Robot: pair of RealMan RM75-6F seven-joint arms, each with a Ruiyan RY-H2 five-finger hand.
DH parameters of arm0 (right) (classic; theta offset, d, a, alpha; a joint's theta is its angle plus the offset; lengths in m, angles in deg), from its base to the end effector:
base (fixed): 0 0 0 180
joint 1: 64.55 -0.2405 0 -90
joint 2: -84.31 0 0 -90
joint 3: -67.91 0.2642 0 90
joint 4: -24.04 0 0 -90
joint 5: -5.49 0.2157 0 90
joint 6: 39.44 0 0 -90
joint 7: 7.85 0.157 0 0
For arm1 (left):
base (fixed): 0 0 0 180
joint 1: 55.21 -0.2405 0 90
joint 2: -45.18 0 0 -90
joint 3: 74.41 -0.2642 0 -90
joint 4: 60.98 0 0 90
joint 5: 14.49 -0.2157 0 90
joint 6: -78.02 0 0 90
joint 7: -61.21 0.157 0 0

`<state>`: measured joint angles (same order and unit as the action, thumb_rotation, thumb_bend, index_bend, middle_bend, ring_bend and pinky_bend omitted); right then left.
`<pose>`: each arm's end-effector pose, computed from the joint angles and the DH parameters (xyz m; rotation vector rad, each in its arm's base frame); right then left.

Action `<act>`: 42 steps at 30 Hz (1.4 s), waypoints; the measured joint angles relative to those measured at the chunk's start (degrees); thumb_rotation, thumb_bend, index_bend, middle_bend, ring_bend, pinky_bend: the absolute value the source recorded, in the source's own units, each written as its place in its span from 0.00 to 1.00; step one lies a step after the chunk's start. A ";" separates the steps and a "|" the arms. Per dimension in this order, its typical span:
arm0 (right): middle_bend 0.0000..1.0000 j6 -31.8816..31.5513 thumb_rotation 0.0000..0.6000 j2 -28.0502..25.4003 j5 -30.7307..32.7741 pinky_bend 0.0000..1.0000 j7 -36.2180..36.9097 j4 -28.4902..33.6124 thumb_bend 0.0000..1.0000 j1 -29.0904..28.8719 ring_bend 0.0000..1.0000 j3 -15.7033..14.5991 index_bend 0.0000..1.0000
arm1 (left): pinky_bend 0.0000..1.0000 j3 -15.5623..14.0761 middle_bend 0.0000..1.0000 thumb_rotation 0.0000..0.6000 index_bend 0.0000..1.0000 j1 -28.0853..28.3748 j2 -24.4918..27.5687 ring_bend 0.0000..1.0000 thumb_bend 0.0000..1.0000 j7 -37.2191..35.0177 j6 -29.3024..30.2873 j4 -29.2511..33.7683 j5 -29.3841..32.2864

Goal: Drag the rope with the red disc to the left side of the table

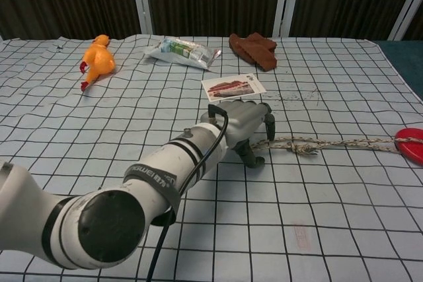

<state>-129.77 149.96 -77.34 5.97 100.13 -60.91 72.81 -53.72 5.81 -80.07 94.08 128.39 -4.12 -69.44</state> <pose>-0.3935 -0.1479 0.2057 1.1768 -0.8741 0.8475 0.0046 0.3479 -0.1897 -2.0029 -0.9175 -0.9811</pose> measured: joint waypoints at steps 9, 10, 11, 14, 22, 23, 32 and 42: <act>0.00 -0.05 1.00 -0.09 0.49 0.00 -0.38 0.29 0.25 0.52 0.00 0.06 0.00 | 0.06 0.26 0.13 1.00 0.49 0.56 -1.21 0.00 0.46 -2.03 -0.06 -3.44 -1.19; 0.00 0.03 1.00 -0.09 0.53 0.00 -0.41 0.30 0.25 0.53 0.00 0.08 0.00 | 0.06 0.24 0.14 1.00 0.50 0.57 -1.29 0.00 0.47 -2.17 -0.02 -3.70 -1.35; 0.00 0.08 1.00 -0.11 0.54 0.00 -0.47 0.33 0.25 0.53 0.00 0.10 0.00 | 0.07 0.17 0.14 1.00 0.51 0.59 -1.39 0.00 0.47 -2.34 0.03 -4.08 -1.59; 0.00 0.27 1.00 -0.22 0.60 0.00 -0.74 0.51 0.25 0.43 0.00 0.19 0.00 | 0.07 -0.02 0.15 1.00 0.55 0.57 -1.75 0.00 0.51 -2.73 0.17 -5.04 -2.09; 0.00 0.93 1.00 -0.55 0.69 0.00 -1.68 1.41 0.25 -0.06 0.00 0.53 0.00 | 0.09 -0.77 0.21 1.00 0.74 -0.24 -2.06 0.01 0.68 -2.76 0.92 -6.23 -2.84; 0.00 1.06 1.00 -0.56 0.72 0.00 -1.78 1.47 0.25 -0.14 0.00 0.55 0.00 | 0.10 -0.84 0.23 1.00 0.77 -0.55 -1.91 0.01 0.70 -2.85 1.55 -6.09 -3.12; 0.00 1.91 1.00 0.00 0.12 0.00 -3.54 2.32 0.25 -1.13 0.00 0.55 0.00 | 0.11 -4.07 0.26 1.00 0.87 -7.33 5.51 0.03 0.78 -1.18 8.25 3.84 -5.07; 0.00 2.06 1.00 0.45 -1.29 0.00 -6.80 4.73 0.25 -2.18 0.00 0.29 0.00 | 0.11 -11.33 0.27 1.00 0.88 -21.70 25.68 0.03 0.79 -0.50 20.67 22.41 -8.40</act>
<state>-127.71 150.41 -78.62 -0.83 104.86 -63.09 73.10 -65.05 -15.89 -54.39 93.58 149.06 18.29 -77.84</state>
